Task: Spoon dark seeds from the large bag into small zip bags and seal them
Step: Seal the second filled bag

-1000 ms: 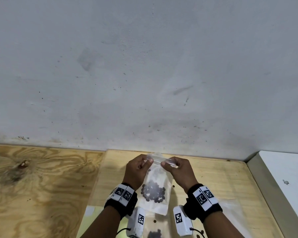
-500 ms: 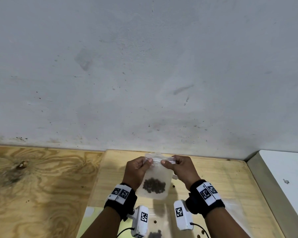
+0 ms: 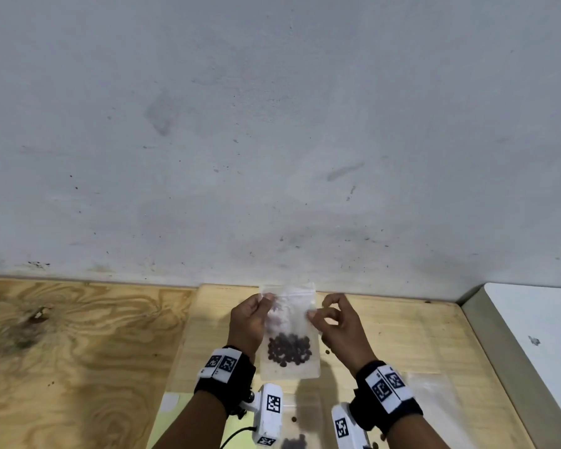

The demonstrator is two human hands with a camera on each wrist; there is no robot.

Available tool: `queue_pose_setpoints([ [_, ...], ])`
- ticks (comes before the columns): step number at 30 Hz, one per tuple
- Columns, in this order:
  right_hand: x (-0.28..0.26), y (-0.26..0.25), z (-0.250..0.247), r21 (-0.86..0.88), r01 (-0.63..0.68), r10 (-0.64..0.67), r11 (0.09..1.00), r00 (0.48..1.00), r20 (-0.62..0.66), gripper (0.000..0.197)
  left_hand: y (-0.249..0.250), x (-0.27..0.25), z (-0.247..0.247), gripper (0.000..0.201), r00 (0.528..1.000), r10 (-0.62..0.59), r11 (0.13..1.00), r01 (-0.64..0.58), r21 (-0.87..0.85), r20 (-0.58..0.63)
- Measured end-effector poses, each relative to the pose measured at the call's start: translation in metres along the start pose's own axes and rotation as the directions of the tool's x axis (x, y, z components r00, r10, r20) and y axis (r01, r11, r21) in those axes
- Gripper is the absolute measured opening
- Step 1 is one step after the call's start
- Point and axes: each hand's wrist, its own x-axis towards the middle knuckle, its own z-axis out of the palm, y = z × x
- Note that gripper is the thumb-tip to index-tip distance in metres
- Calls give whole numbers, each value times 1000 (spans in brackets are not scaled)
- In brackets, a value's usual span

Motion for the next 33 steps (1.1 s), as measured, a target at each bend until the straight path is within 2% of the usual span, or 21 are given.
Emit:
queue_pose_setpoints([
  [2, -12, 8, 2, -101, 34, -24, 994, 995, 93, 18, -1, 2, -4, 19, 998, -55, 996, 53, -65, -21],
  [4, -21, 17, 4, -171, 11, 9, 985, 993, 118, 15, -3, 2, -10, 21, 996, -84, 995, 83, -62, -16],
  [6, -24, 26, 7, -169, -5, 12, 986, 999, 43, 27, -4, -3, -16, 14, 996, -85, 996, 86, -14, 35],
  [9, -30, 36, 8, -124, -28, 19, 992, 997, -74, 31, -8, -24, -25, 51, 993, -87, 992, 78, 100, 80],
  [10, -35, 40, 9, -138, -46, 35, 989, 996, -84, 30, -11, -33, -28, 52, 993, -84, 984, 69, 164, 88],
  [12, -45, 46, 9, -216, -88, 77, 972, 995, -58, 30, -26, -48, -34, 40, 984, -102, 948, 52, 313, 145],
  [15, -64, 60, 5, -379, -161, 171, 911, 985, -8, 29, -53, -66, -45, 26, 942, -268, 875, 151, 459, 201],
  [17, -80, 74, 4, -469, -221, 259, 855, 966, 18, 28, -70, -76, -50, 26, 892, -389, 832, 232, 504, 231],
  [19, -97, 88, 5, -566, -275, 347, 777, 938, 21, 27, -85, -85, -52, 27, 858, -448, 792, 251, 557, 250],
  [21, -112, 100, 10, -634, -313, 397, 707, 918, -10, 27, -97, -93, -53, 29, 854, -465, 759, 249, 601, 233],
  [27, -139, 130, 23, -701, -395, 463, 594, 880, -102, 31, -127, -109, -59, 35, 849, -482, 683, 209, 700, 217],
  [30, -142, 137, 28, -718, -390, 445, 577, 887, -124, 32, -133, -112, -60, 34, 853, -480, 667, 203, 717, 205],
  [33, -141, 141, 27, -722, -357, 430, 593, 898, -91, 35, -130, -110, -58, 29, 851, -482, 658, 197, 726, 207],
])
